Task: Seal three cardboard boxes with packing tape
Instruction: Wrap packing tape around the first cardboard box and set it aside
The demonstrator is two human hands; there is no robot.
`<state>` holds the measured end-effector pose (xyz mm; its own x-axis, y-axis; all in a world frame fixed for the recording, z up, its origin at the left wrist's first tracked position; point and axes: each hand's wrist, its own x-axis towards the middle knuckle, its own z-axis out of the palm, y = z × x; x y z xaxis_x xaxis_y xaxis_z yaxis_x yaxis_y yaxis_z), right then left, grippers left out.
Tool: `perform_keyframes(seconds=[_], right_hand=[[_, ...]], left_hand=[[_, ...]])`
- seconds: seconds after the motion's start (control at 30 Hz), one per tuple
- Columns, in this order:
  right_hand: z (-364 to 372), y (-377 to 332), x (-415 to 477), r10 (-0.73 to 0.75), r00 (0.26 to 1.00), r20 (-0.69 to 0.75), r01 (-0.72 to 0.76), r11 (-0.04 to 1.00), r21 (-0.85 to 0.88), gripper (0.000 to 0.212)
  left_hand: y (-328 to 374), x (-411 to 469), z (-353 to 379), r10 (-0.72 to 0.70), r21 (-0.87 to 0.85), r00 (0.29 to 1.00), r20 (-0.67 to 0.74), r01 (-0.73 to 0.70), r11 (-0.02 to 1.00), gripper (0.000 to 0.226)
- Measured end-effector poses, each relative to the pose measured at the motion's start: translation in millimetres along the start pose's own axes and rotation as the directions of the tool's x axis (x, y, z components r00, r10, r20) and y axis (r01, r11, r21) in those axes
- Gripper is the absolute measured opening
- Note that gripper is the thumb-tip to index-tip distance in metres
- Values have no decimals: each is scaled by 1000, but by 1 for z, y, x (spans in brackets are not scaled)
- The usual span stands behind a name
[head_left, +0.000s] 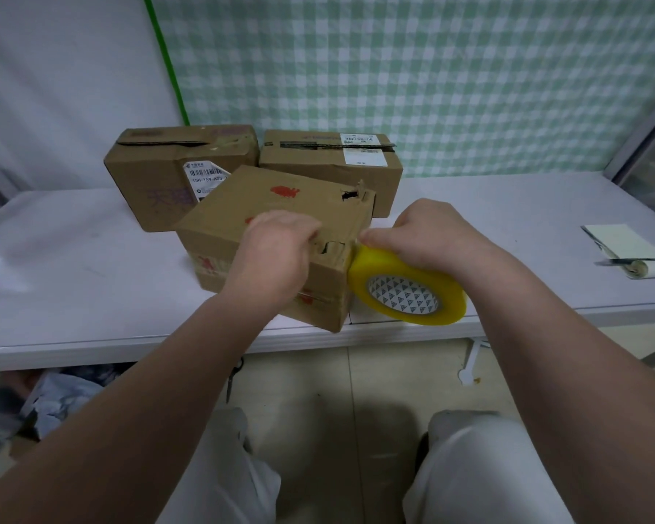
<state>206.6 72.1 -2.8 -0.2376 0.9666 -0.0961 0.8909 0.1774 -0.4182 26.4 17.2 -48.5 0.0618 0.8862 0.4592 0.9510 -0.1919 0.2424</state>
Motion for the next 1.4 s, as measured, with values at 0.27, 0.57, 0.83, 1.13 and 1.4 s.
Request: perform_keyframes(seconds=[0.27,0.57,0.83,1.13,1.4], right_hand=[[3,3,-5,13,1000,5,-14,998,63,52],[7,18,-10,45,991,124,-88,928,363,46],[6,33,-39,-37,956,292,-139,817,559,37],[23,24,-63,-16,966,256,-197,593,781,55],[54,-1,-54,81,977,198,-213,442,871,52]], left_hand=[[5,-13,2,24,238,930,366,-118,964,88],[2,-13,11,55,171,954,295,-109,979,65],[-7,-17,12,184,-130,961,207,-159,979,71],[-5,6,8,224,-425,901,372,-49,904,66],[13,-16,10,-111,-315,988,-111,71,946,39]])
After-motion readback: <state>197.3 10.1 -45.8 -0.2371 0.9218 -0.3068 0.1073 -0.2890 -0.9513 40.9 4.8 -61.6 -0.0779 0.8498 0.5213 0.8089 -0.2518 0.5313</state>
